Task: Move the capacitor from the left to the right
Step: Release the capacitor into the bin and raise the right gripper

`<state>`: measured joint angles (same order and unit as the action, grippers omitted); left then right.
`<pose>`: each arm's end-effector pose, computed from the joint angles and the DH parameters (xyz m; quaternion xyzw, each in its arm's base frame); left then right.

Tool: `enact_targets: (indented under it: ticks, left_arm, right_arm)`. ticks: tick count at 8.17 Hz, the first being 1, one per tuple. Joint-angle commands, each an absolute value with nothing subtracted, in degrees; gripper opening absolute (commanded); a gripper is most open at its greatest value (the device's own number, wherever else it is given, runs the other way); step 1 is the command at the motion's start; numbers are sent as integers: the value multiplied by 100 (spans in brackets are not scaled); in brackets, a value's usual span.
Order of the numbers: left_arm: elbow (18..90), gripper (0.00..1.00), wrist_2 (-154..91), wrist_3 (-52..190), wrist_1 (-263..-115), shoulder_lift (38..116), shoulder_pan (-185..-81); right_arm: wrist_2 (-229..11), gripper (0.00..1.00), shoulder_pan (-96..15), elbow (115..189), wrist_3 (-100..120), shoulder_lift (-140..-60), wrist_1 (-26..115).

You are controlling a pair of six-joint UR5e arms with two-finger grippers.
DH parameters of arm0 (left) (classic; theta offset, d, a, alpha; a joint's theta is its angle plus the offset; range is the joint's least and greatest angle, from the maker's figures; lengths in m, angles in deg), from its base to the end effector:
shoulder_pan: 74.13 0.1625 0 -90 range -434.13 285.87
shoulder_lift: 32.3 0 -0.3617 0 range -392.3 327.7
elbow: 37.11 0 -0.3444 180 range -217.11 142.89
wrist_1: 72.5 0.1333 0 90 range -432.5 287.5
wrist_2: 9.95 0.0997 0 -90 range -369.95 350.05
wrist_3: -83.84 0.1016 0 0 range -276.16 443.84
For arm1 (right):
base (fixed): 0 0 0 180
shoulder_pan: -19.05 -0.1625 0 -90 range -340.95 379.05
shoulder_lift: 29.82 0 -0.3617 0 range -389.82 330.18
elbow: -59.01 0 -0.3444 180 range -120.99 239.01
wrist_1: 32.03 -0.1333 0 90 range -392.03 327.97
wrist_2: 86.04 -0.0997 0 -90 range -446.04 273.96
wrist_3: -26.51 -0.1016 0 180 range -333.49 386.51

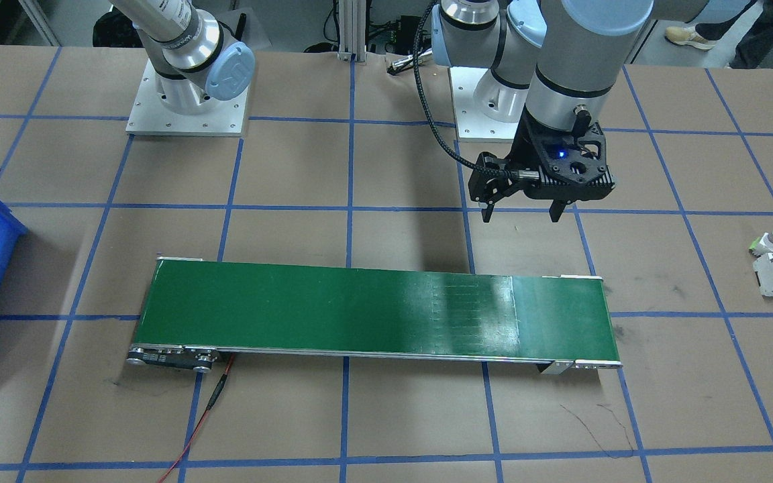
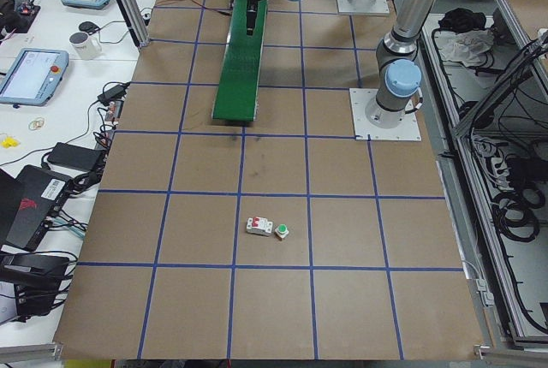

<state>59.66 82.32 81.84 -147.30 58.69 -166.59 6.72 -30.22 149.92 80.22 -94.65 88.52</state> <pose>-0.1489 -0.4535 0.3899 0.0027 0.9977 -0.0656 0.0172 -0.2749 -0.5161 0.2450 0.1120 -0.9927 0.0088 0.0450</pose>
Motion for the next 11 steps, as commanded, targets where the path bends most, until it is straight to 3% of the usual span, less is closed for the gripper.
enact_targets:
  ticks: [1,2,5,8,11]
  left_arm:
    - [5966,100,8233,8182,-14729,5867,-16659]
    - [5966,100,8233,8173,-14729,5875,-16659]
    - [5966,100,8242,8156,-14747,5875,-16659]
    - [5922,100,8198,8200,-14800,5902,-16668]
    - [5939,100,8233,8208,-14817,5841,-16685]
  right_arm:
    - [703,93,-2990,15059,8047,-9520,8996]
    - [669,100,-2990,15059,8004,-9808,8918]
    - [572,100,-3296,15068,7243,-11169,7217]
    - [572,100,-4812,14989,5059,-11821,6265]
    - [580,100,-6658,14971,3395,-11893,6263]
